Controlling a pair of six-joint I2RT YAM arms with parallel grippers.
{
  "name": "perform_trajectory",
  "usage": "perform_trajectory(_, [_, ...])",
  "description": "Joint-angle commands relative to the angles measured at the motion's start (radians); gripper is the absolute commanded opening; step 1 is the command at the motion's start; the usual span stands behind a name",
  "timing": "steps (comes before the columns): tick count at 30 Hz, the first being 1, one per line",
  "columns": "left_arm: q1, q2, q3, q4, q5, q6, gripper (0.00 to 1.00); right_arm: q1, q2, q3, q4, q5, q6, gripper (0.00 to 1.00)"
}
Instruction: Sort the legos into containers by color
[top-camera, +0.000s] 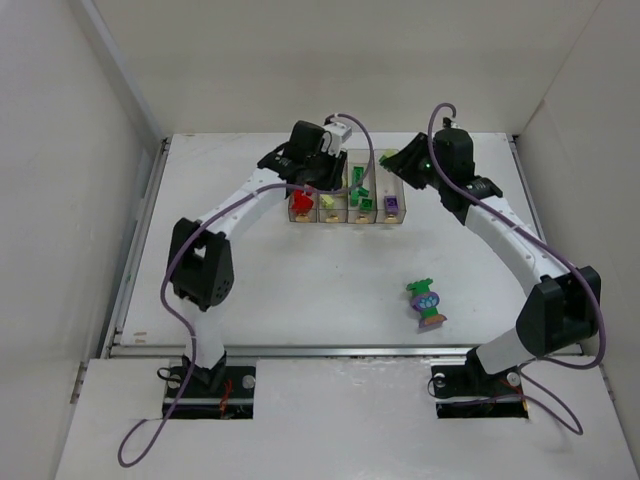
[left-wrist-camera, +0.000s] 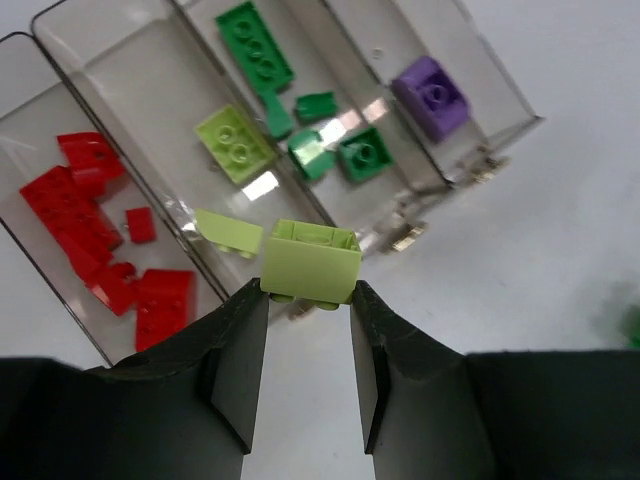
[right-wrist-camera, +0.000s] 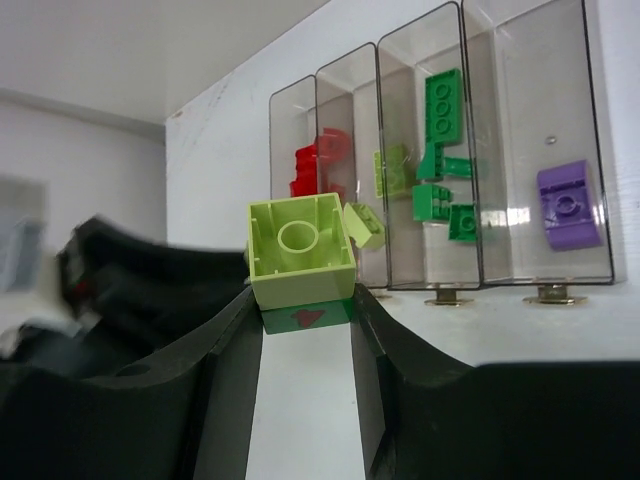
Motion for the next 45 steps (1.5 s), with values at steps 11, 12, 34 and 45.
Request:
perform_trajectory(11, [0.03,0.176,0.141,0.066,-0.064,0.139,0.58,-0.003,-0.017,0.04,0.025,0.008,-0.28,0.0])
perform_trajectory(12, [0.03,0.176,0.141,0.066,-0.077,0.139,0.61,-0.003,-0.017,0.04,0.025,0.008,-0.28,0.0])
perform_trajectory(34, [0.099,-0.183,0.181,-0.501,0.622,0.803,0.54,0.098,-0.173,-0.017,-0.106,-0.61,-1.157,0.0])
perform_trajectory(45, [0.036,-0.192,0.21,-0.521,0.683,0.895,0.66,0.252,-0.153,0.053,-0.243,-0.551,-1.248,0.0])
